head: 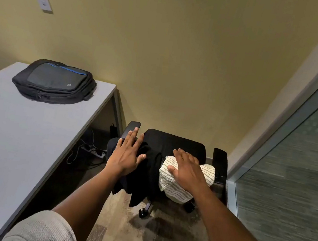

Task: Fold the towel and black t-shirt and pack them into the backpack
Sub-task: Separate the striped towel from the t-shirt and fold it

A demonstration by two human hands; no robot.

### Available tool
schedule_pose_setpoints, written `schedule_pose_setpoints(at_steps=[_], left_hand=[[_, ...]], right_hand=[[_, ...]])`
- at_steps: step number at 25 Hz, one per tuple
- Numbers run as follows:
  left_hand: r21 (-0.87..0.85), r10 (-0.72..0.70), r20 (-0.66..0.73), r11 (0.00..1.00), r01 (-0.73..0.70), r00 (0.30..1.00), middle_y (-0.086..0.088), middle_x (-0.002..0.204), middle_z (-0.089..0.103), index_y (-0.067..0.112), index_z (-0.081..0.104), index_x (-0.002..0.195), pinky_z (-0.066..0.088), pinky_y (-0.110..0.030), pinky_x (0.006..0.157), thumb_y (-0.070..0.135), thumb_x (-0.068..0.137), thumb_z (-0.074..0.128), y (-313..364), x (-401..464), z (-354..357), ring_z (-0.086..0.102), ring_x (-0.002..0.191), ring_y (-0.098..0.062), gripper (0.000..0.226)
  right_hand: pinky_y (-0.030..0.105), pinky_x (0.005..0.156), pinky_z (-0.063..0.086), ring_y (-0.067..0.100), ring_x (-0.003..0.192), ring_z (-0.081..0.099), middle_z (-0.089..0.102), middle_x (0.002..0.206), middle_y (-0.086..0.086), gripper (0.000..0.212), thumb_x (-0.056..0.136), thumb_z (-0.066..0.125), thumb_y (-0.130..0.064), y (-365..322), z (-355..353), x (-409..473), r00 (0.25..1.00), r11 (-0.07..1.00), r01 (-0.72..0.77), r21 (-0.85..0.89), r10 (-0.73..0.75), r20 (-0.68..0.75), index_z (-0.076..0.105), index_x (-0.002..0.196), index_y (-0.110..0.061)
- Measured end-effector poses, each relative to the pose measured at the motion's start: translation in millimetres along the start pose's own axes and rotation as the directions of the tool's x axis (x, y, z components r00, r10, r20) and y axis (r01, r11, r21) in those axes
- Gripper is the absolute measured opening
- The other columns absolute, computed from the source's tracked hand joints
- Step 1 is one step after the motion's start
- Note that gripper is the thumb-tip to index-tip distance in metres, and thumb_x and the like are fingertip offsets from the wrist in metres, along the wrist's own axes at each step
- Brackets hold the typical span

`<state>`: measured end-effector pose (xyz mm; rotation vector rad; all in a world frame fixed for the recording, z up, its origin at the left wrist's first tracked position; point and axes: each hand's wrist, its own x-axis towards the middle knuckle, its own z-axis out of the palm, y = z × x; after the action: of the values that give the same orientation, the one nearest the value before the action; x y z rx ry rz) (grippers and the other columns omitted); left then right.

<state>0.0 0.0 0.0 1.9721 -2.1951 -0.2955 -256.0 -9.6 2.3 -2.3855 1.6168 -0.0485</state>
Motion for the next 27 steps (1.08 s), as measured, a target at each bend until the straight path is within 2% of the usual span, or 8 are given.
schedule_pose_setpoints(at_steps=[2,8,11,13,16,19,23,27], left_hand=[[0.029,-0.015,0.035,0.999,0.014,0.999,-0.001,0.166,-0.022,0.027,0.002,0.16,0.004,-0.051,0.123,0.058,0.1,0.037,1.2,-0.1,0.7,-0.013,0.154,-0.023,0.076],[0.078,-0.056,0.133,0.996,0.045,0.99,-0.003,0.167,-0.018,0.025,0.028,0.156,0.0,-0.058,0.121,0.061,0.096,0.045,6.9,4.9,4.7,-0.008,0.155,-0.027,0.072],[0.091,-0.086,0.189,0.993,0.07,0.978,-0.002,0.168,-0.013,0.03,0.027,0.156,-0.003,-0.066,0.119,0.065,0.091,0.051,7.9,6.5,1.9,-0.01,0.154,-0.026,0.078],[0.125,-0.126,0.228,0.987,0.1,0.965,0.0,0.168,-0.009,0.04,0.022,0.156,-0.005,-0.073,0.112,0.064,0.084,0.061,4.8,5.2,0.7,-0.014,0.154,-0.028,0.085],[0.132,-0.157,0.26,0.983,0.126,0.953,0.002,0.167,0.005,0.048,0.023,0.153,0.014,-0.074,0.111,0.05,0.08,0.074,1.3,3.8,-5.4,-0.004,0.154,-0.03,0.088],[0.176,-0.122,0.238,0.981,0.081,0.964,-0.001,0.162,0.026,0.041,0.034,0.151,0.034,-0.061,0.108,0.041,0.078,0.079,1.4,8.8,-14.7,0.018,0.149,-0.031,0.086],[0.231,-0.094,0.216,0.972,0.043,0.972,-0.003,0.15,0.046,0.03,0.047,0.147,0.043,-0.051,0.104,0.037,0.072,0.084,3.0,12.1,-15.2,0.039,0.137,-0.032,0.084],[0.238,-0.072,0.209,0.971,0.021,0.975,-0.001,0.141,0.055,0.026,0.057,0.138,0.047,-0.049,0.099,0.036,0.069,0.085,2.3,12.6,-15.3,0.047,0.128,-0.032,0.076]], right_hand=[[0.044,0.118,0.024,0.028,0.146,0.029,0.023,0.164,0.006,0.072,0.101,0.036,-0.058,2.5,2.0,-0.3,1.0,1.0,-0.009,0.0,0.009,0.012,0.02,0.159,-0.018],[0.045,0.11,0.035,0.03,0.133,0.043,0.04,0.152,0.005,0.08,0.091,0.057,-0.057,18.2,-5.0,3.5,0.969,0.989,0.059,-0.138,-0.024,0.245,0.023,0.156,-0.024],[0.048,0.107,0.036,0.031,0.132,0.044,0.043,0.149,0.007,0.078,0.093,0.061,-0.05,17.6,-11.5,5.5,0.967,0.974,0.045,-0.22,0.013,0.255,0.023,0.157,-0.026],[0.05,0.105,0.037,0.033,0.132,0.044,0.044,0.147,0.008,0.077,0.093,0.064,-0.047,14.1,-11.5,6.4,0.963,0.966,0.024,-0.258,0.047,0.265,0.025,0.156,-0.028],[0.052,0.105,0.036,0.035,0.131,0.043,0.046,0.145,0.009,0.079,0.088,0.07,-0.045,12.9,-13.5,12.3,0.945,0.97,0.012,-0.243,0.069,0.32,0.03,0.154,-0.029],[0.052,0.106,0.034,0.034,0.131,0.042,0.047,0.142,0.007,0.08,0.084,0.075,-0.043,15.9,-15.7,15.1,0.941,0.976,0.023,-0.217,0.053,0.336,0.034,0.152,-0.029],[0.051,0.108,0.031,0.029,0.131,0.039,0.046,0.143,0.001,0.082,0.077,0.079,-0.048,24.2,-11.4,13.4,0.96,0.994,-0.007,-0.108,0.037,0.278,0.04,0.146,-0.028],[0.048,0.104,0.031,0.023,0.125,0.042,0.049,0.136,-0.007,0.076,0.069,0.084,-0.051,35.1,-7.7,12.9,0.966,0.996,-0.06,0.065,0.042,0.253,0.047,0.132,-0.032]])
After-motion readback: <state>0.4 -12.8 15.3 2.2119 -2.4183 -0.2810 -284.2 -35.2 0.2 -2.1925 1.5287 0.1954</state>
